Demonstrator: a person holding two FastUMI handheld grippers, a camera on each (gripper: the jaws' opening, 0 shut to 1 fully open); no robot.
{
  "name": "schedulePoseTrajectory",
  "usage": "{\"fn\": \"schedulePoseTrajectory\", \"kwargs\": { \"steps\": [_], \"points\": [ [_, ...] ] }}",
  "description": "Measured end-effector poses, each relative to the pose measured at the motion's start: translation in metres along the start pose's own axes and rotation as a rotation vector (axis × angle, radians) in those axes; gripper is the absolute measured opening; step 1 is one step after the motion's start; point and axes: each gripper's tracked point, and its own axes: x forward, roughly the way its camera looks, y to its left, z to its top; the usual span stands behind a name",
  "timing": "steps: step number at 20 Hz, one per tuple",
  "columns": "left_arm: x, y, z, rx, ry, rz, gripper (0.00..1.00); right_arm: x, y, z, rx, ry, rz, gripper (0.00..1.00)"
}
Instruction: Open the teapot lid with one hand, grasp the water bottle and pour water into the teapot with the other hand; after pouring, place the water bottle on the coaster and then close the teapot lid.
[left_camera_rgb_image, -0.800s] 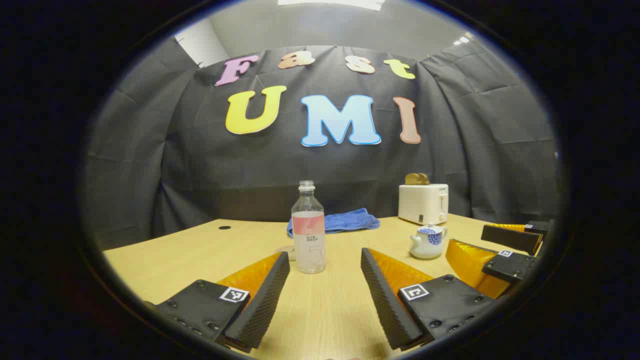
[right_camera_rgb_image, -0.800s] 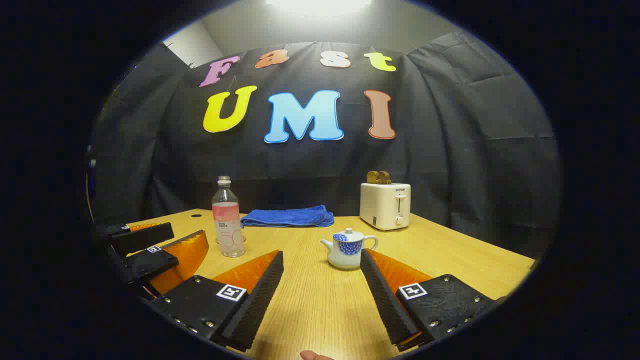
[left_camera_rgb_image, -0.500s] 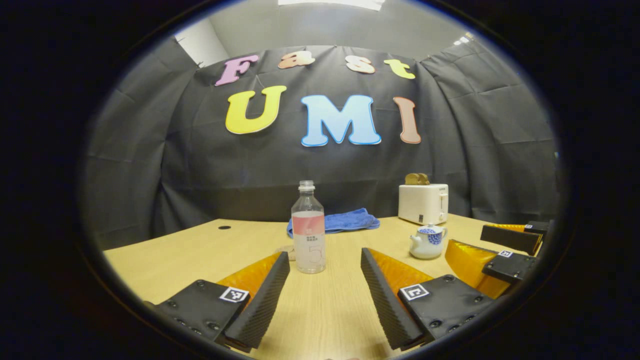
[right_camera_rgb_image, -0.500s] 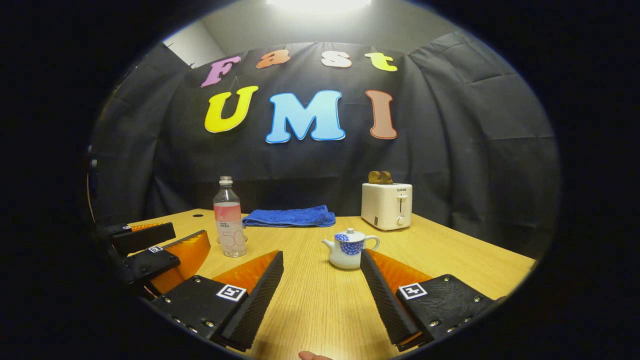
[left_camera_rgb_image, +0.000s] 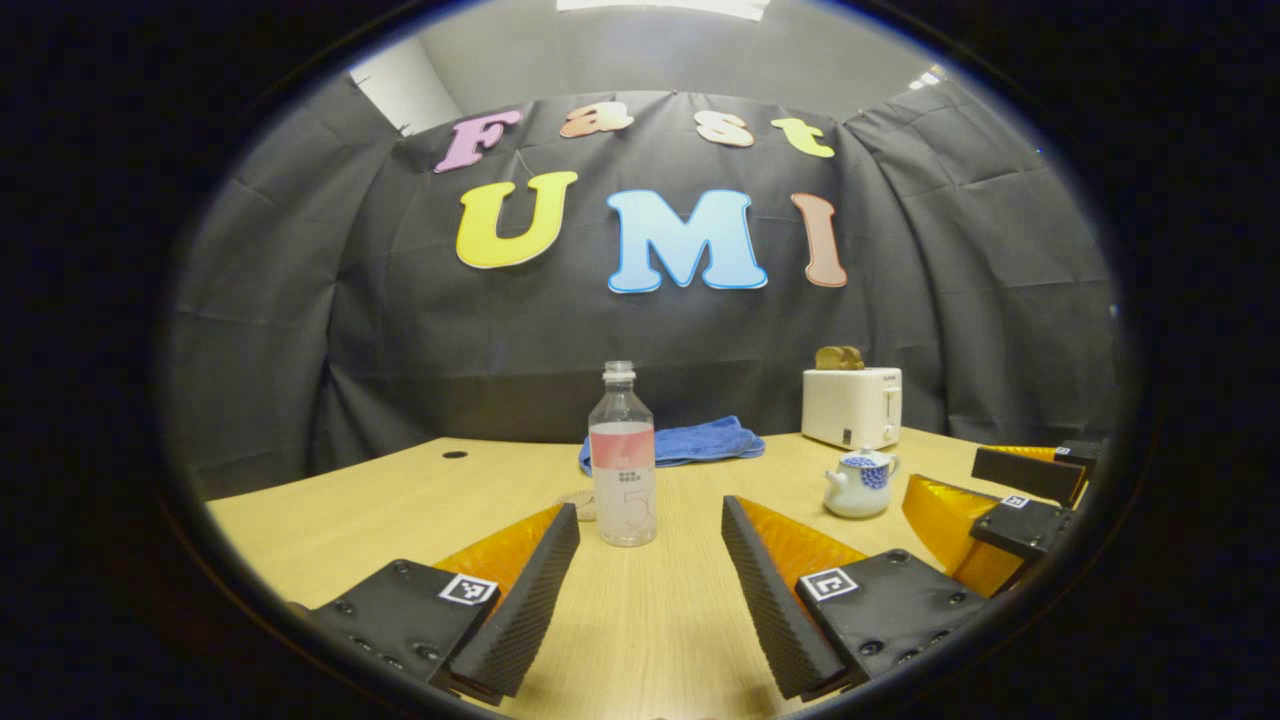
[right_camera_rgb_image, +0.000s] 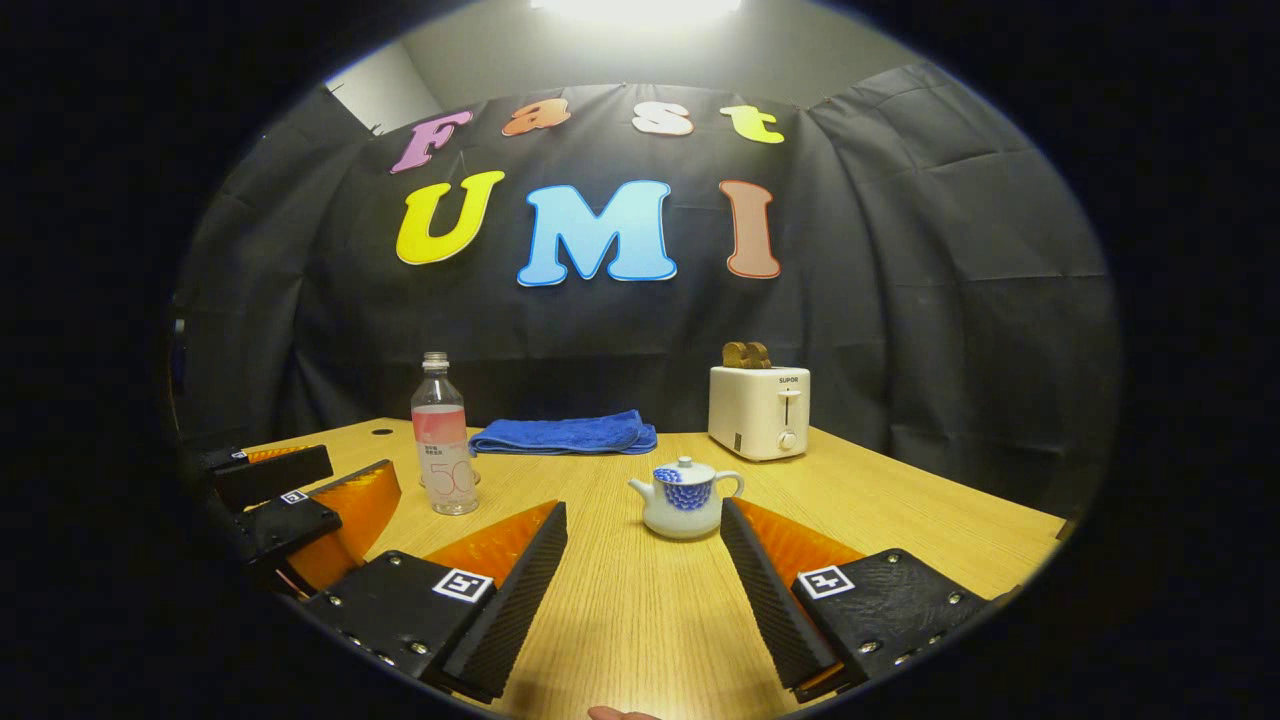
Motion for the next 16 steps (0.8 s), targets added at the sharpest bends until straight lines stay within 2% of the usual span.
{"fn": "schedulePoseTrajectory", "kwargs": {
  "steps": [3,6,8,11,16],
  "points": [
    [0.001,-0.001,0.001,0.000,0.002,-0.004,1.00,0.001,0.003,0.000,-0.001,0.002,0.017,0.95],
    [0.005,-0.010,0.000,-0.004,0.000,-0.058,1.00,0.015,0.003,-0.002,-0.013,0.034,0.032,0.95],
    [0.008,-0.010,0.002,0.003,-0.006,-0.068,1.00,0.025,0.000,0.009,-0.006,0.022,0.038,0.95],
    [0.023,-0.006,0.010,0.027,-0.016,-0.065,1.00,0.054,-0.016,0.025,0.003,-0.007,0.008,0.95],
    [0.060,0.017,0.029,-0.012,-0.030,-0.042,1.00,0.103,-0.040,0.021,0.067,0.027,-0.036,0.95]
  ]
}}
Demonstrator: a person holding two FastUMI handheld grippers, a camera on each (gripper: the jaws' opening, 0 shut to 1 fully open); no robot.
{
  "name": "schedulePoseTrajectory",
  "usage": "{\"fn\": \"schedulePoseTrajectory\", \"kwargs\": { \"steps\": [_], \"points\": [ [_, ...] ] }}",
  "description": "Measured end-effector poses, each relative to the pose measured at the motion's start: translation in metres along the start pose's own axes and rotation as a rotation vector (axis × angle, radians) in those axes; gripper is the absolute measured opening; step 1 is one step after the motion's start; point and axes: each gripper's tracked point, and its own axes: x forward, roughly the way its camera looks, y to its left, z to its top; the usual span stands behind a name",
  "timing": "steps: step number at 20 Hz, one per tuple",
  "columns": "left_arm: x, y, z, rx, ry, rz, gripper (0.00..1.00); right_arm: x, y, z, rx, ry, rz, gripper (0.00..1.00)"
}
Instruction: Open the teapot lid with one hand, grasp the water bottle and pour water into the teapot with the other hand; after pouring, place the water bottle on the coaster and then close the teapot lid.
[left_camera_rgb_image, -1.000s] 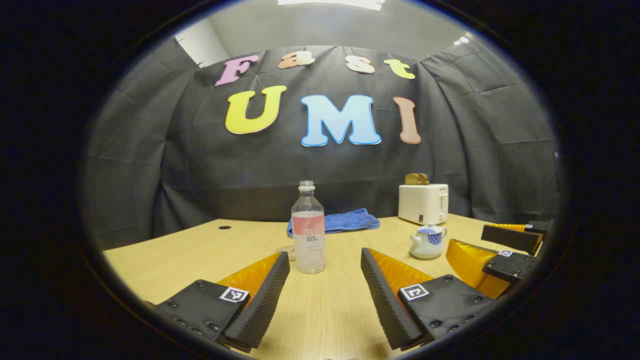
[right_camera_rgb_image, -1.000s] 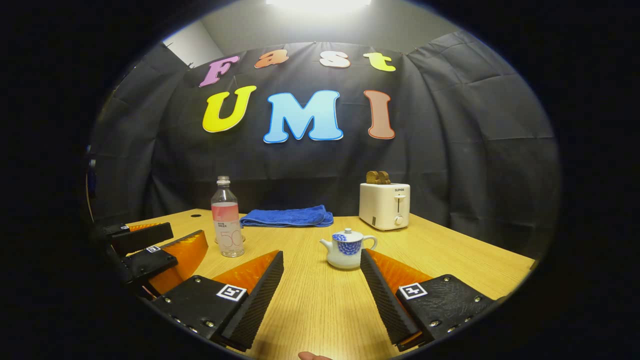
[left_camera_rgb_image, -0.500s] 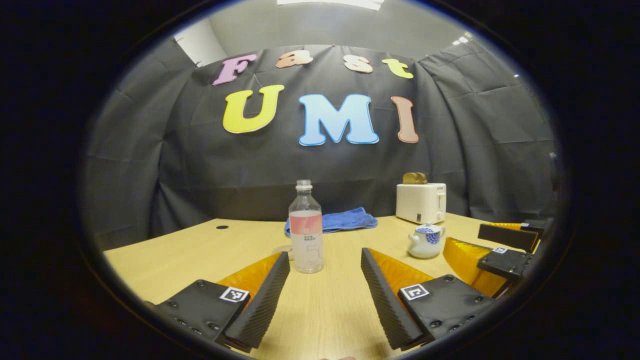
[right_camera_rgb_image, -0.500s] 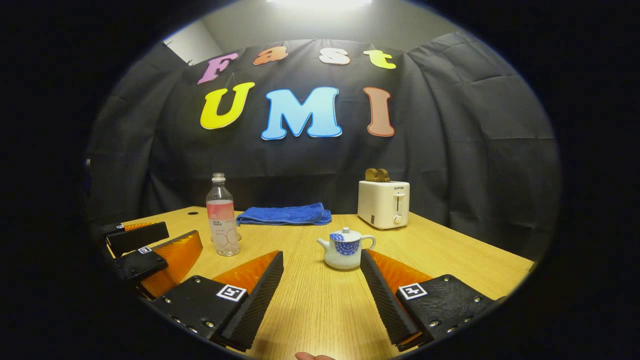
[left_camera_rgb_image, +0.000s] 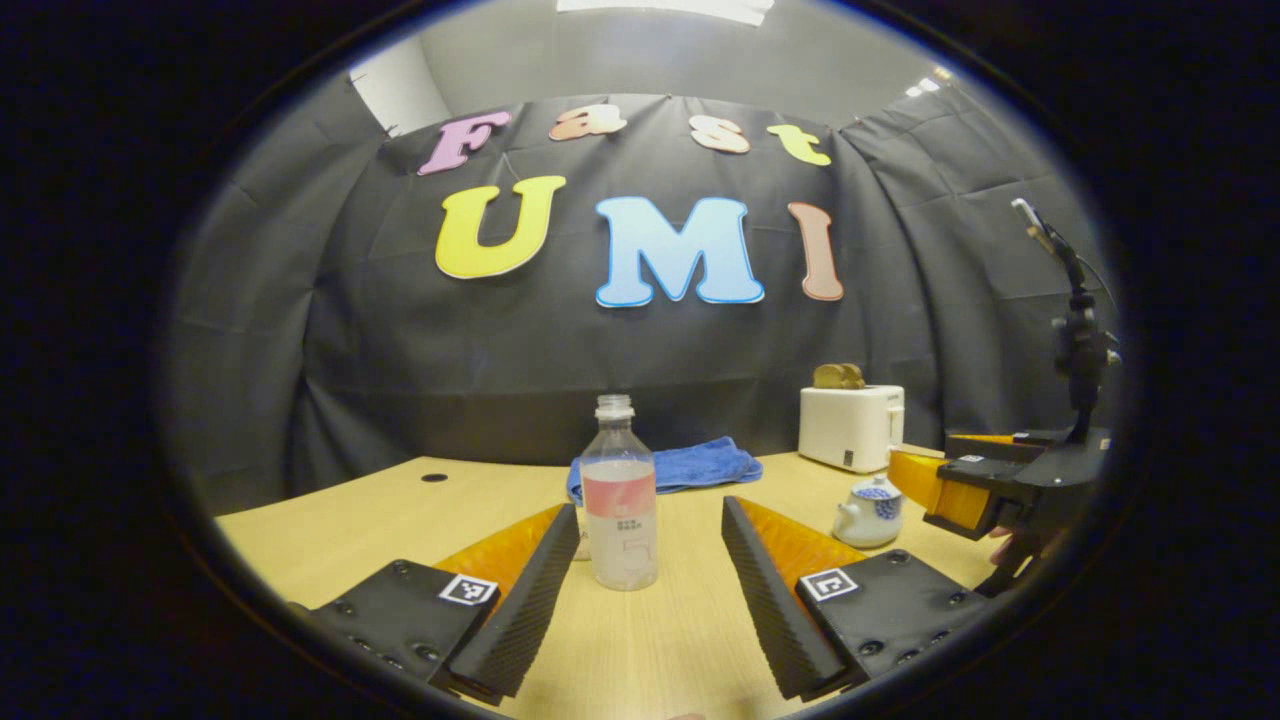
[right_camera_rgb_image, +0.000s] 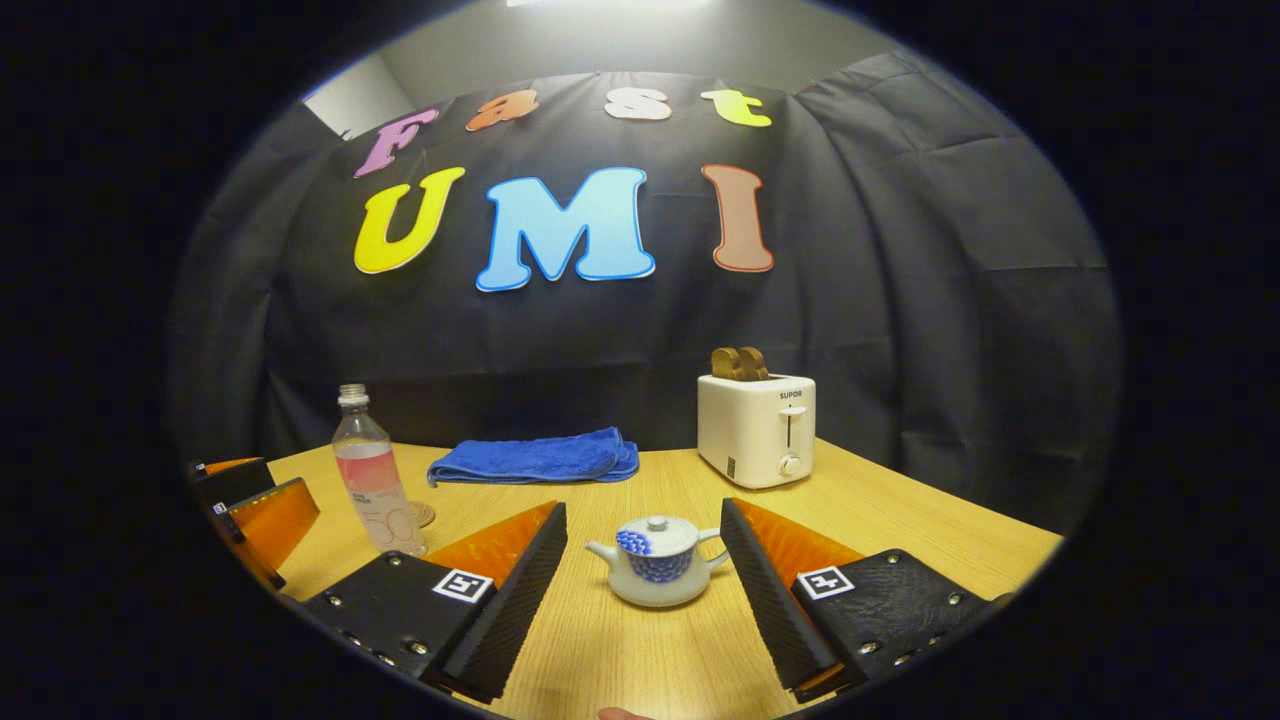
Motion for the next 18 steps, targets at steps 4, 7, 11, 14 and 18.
{"fn": "schedulePoseTrajectory", "kwargs": {
  "steps": [4,7,11,14,18],
  "points": [
    [0.024,0.020,0.002,-0.037,0.006,0.019,1.00,0.034,-0.016,-0.005,0.008,0.031,-0.038,0.95],
    [0.040,0.030,-0.008,-0.054,0.036,0.026,1.00,0.050,-0.014,-0.015,-0.031,0.056,-0.026,0.87],
    [0.051,0.032,-0.015,-0.037,0.055,0.023,1.00,0.063,-0.005,-0.020,-0.087,0.071,-0.008,0.84],
    [0.051,0.032,-0.015,-0.028,0.060,0.017,1.00,0.068,0.003,-0.035,-0.078,0.113,0.024,0.57],
    [0.051,0.036,-0.009,-0.019,0.049,0.021,1.00,0.071,0.002,-0.028,-0.074,0.099,0.006,0.15]
  ]
}}
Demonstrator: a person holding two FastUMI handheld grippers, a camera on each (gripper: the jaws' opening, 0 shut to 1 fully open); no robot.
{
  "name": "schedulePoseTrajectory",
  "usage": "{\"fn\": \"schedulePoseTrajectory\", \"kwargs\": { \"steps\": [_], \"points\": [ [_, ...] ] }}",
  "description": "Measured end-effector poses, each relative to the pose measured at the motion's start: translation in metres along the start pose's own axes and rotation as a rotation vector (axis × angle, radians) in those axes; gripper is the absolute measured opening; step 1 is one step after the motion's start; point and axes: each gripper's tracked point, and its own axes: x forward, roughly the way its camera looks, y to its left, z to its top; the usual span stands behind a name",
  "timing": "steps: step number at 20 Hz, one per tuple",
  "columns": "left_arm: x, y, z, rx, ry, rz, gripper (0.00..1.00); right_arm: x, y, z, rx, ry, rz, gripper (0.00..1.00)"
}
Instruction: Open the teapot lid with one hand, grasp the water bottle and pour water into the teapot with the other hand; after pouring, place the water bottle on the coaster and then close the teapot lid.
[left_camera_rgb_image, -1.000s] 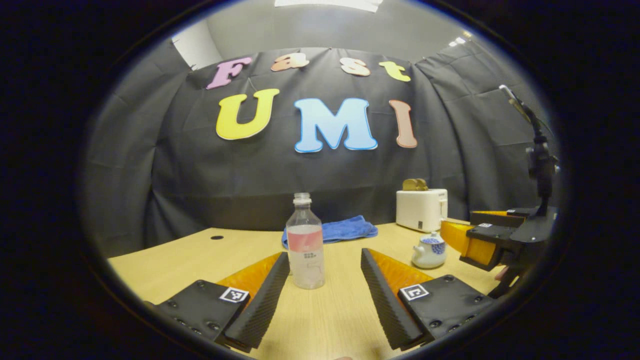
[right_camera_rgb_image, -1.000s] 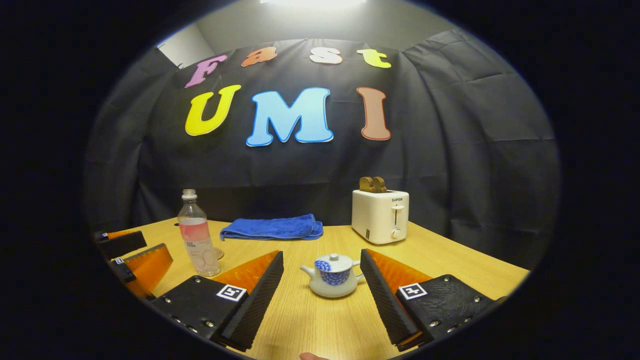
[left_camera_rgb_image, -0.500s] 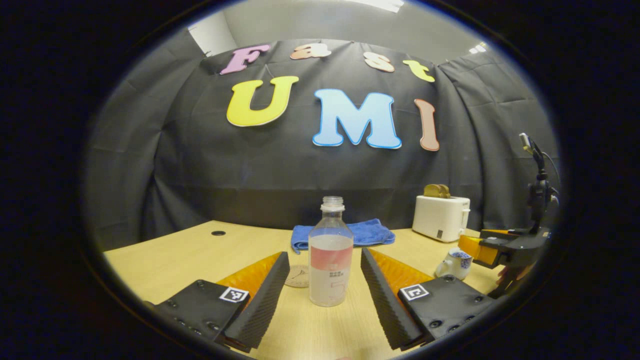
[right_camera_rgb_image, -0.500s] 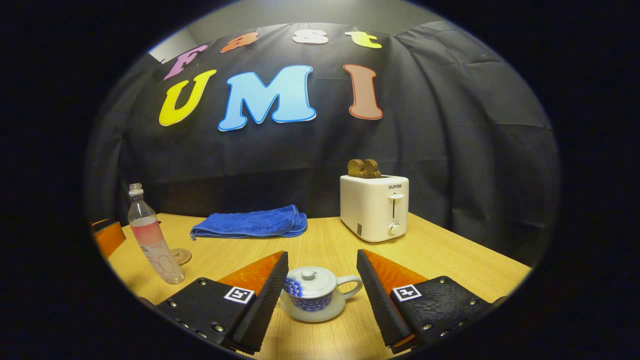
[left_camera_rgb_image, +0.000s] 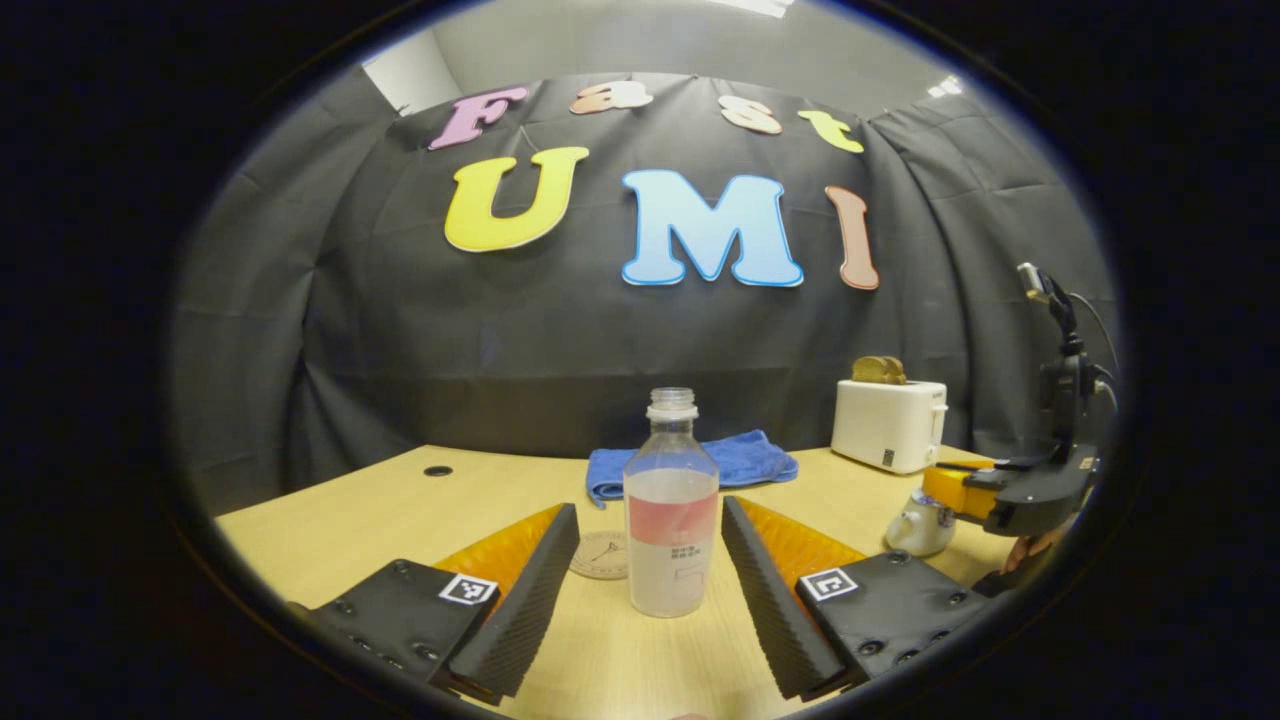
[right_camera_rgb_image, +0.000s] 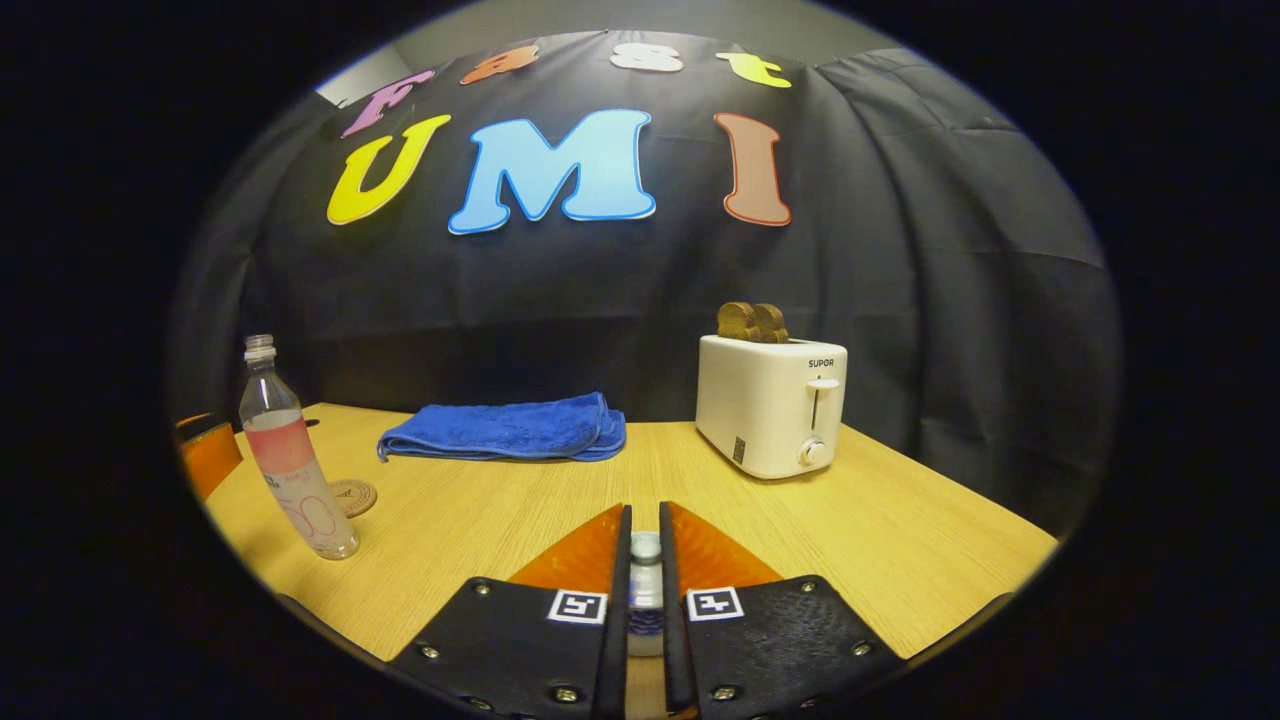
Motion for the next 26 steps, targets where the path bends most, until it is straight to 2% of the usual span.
{"fn": "schedulePoseTrajectory", "kwargs": {
  "steps": [2,3,6,13,15,16,17,20,26],
  "points": [
    [0.000,0.001,0.000,0.001,0.000,-0.001,1.00,-0.001,-0.005,0.006,-0.019,-0.008,-0.010,0.15],
    [0.002,0.001,-0.001,-0.001,0.003,-0.003,1.00,0.000,-0.004,0.001,-0.013,-0.008,-0.008,0.02],
    [0.002,-0.002,-0.004,-0.018,0.004,-0.014,1.00,0.000,-0.001,0.003,-0.027,-0.013,-0.001,0.02],
    [0.014,-0.005,-0.008,-0.019,0.007,-0.016,1.00,-0.029,0.015,0.037,-0.046,-0.117,0.044,0.01],
    [0.022,-0.008,-0.013,-0.016,0.021,-0.015,1.00,-0.037,0.022,0.040,-0.062,-0.138,0.068,0.01],
    [0.025,-0.011,-0.016,-0.008,0.030,-0.013,1.00,-0.039,0.027,0.039,-0.063,-0.142,0.083,0.05],
    [0.029,-0.013,-0.017,-0.001,0.034,-0.012,1.00,-0.042,0.031,0.039,-0.060,-0.142,0.098,0.01],
    [0.046,-0.015,-0.026,0.015,0.058,-0.006,1.00,-0.047,0.040,0.041,-0.046,-0.145,0.138,0.01],
    [0.079,-0.009,-0.035,-0.023,0.072,0.021,1.00,-0.054,0.041,0.046,-0.065,-0.176,0.149,0.02]
  ]
}}
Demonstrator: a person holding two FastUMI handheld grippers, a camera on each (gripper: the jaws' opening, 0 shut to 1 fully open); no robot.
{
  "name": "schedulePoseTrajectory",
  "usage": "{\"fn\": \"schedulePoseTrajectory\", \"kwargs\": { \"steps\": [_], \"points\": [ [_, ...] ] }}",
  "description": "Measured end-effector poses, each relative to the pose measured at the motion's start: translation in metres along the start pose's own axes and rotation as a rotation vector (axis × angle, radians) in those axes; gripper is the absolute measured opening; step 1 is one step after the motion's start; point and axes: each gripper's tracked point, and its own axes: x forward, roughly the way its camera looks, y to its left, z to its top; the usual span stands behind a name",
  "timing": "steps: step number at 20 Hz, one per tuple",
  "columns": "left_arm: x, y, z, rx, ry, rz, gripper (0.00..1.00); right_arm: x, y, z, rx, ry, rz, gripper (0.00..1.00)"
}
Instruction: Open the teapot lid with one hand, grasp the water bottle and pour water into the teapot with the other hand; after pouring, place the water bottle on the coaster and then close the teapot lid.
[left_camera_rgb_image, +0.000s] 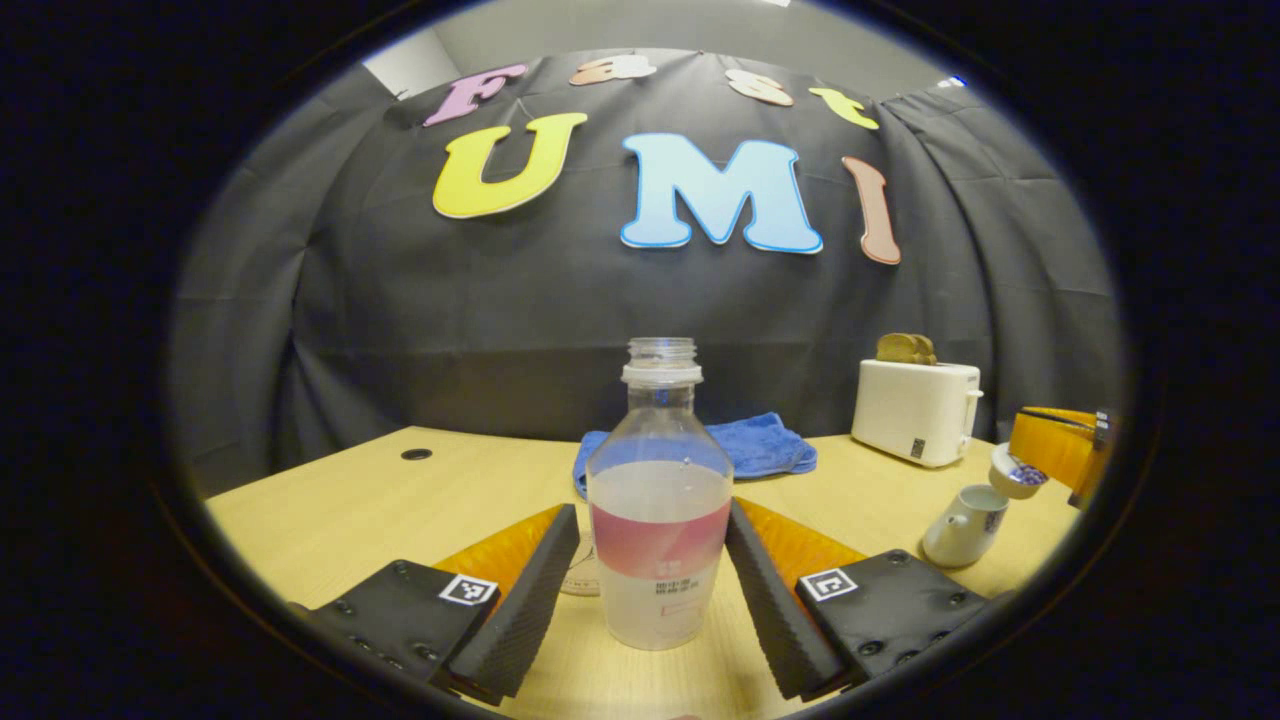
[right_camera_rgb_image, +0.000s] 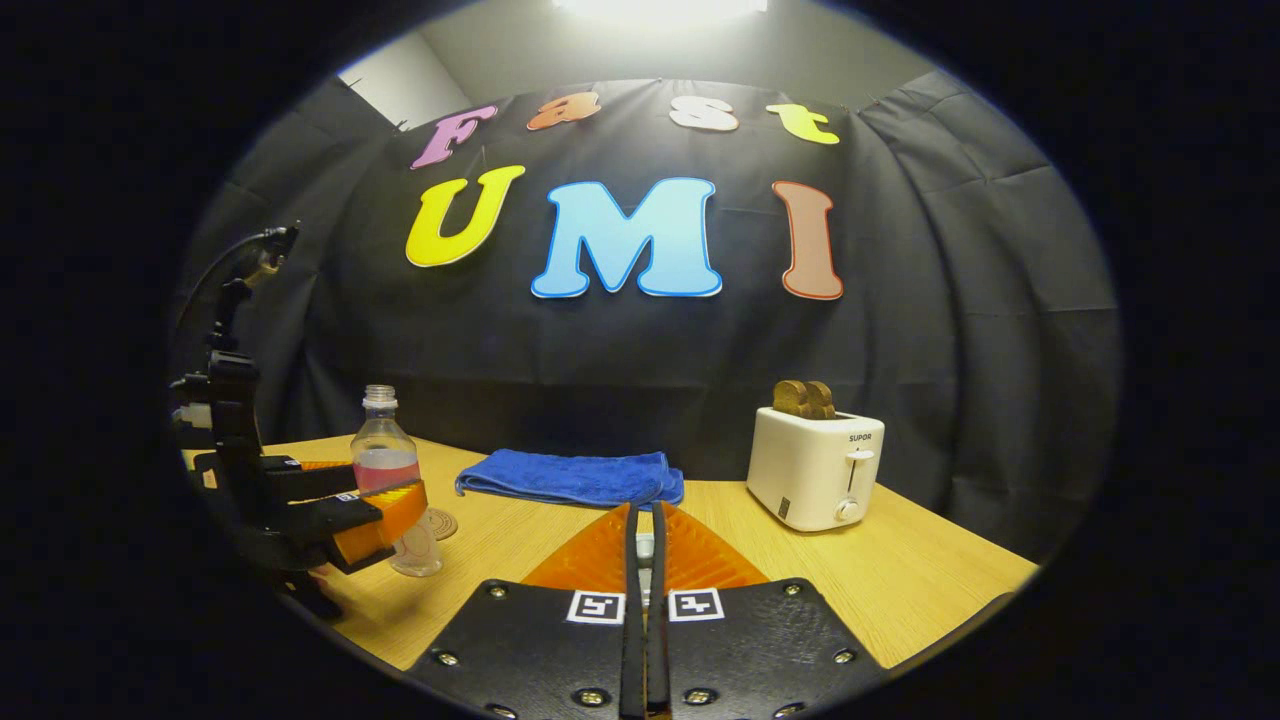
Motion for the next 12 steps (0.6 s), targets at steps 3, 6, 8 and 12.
{"fn": "schedulePoseTrajectory", "kwargs": {
  "steps": [3,6,8,12],
  "points": [
    [0.014,0.003,-0.007,-0.024,0.019,0.001,1.00,-0.001,0.001,-0.002,-0.003,0.006,0.006,0.02],
    [0.013,0.006,-0.007,-0.025,0.024,0.006,0.97,-0.004,0.002,0.001,-0.005,-0.003,0.009,0.02],
    [0.013,0.007,-0.007,-0.008,0.037,0.007,0.88,-0.008,0.005,0.004,-0.013,-0.009,0.014,0.02],
    [-0.003,0.009,-0.007,0.003,0.049,0.002,0.87,-0.044,0.012,0.005,-0.013,0.000,0.036,0.01]
  ]
}}
